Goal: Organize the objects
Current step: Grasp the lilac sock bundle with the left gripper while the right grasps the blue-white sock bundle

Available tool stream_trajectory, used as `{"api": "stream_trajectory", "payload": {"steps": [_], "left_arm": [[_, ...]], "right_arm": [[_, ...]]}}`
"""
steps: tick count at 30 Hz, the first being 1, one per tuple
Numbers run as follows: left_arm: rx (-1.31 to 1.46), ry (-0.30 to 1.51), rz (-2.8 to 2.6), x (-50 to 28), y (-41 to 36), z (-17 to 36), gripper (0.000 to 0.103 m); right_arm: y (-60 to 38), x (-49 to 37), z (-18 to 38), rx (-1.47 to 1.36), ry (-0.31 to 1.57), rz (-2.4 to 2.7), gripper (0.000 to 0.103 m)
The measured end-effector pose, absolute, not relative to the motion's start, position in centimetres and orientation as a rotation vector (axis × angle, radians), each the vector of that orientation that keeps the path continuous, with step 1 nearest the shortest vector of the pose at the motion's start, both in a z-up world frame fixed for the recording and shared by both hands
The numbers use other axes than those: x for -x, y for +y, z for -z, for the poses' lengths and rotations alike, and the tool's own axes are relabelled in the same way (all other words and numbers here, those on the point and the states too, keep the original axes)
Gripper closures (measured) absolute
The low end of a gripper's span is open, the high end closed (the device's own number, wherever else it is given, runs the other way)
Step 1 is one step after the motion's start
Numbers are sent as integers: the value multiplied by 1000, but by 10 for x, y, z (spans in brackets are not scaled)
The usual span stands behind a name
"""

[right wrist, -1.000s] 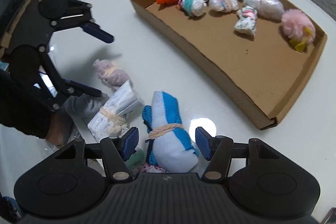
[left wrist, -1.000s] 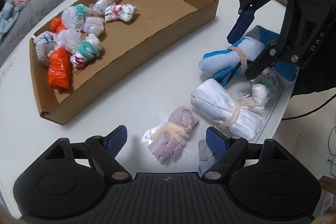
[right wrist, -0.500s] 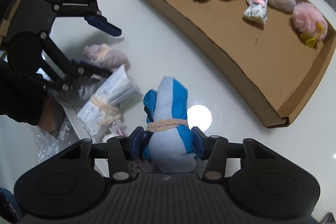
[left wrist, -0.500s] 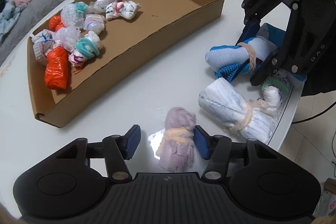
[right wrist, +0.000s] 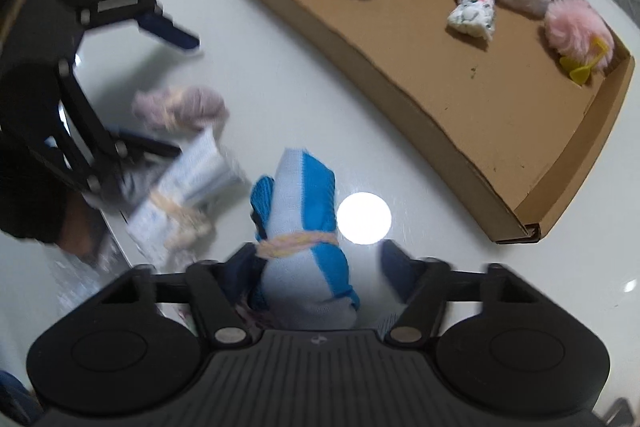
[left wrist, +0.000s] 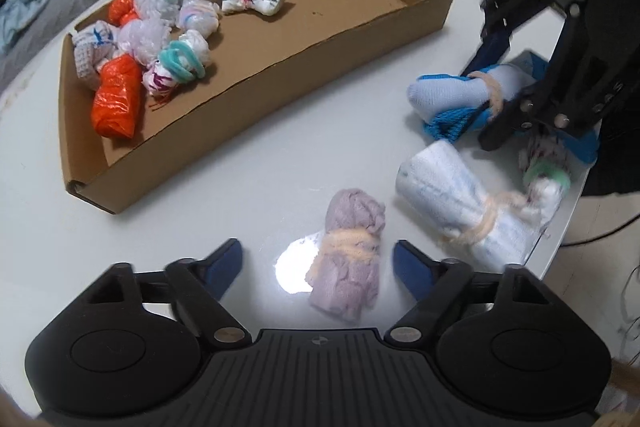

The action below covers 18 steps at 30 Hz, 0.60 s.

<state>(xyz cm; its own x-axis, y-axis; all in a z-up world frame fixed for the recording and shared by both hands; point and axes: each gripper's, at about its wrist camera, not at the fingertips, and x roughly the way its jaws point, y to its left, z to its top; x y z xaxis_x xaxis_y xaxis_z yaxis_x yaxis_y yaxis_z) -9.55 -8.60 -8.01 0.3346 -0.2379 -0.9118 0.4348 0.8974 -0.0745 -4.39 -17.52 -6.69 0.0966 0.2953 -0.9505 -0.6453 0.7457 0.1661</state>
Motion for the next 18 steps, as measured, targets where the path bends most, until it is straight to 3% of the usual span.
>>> {"api": "stream_trajectory", "payload": {"steps": [2, 3, 4, 18], "left_arm": [[-174, 1144, 452, 94, -87, 77, 42], [-175, 1140, 458, 94, -89, 75, 61], [-178, 1138, 459, 94, -92, 74, 71], [-143, 1084, 356, 78, -78, 40, 71]], "right_arm": [[-176, 46, 66, 335, 1295, -715, 62], [-176, 48, 66, 343, 1293, -715, 62], [-176, 48, 65, 351, 1291, -715, 62], [-216, 52, 23, 259, 1175, -667, 63]]}}
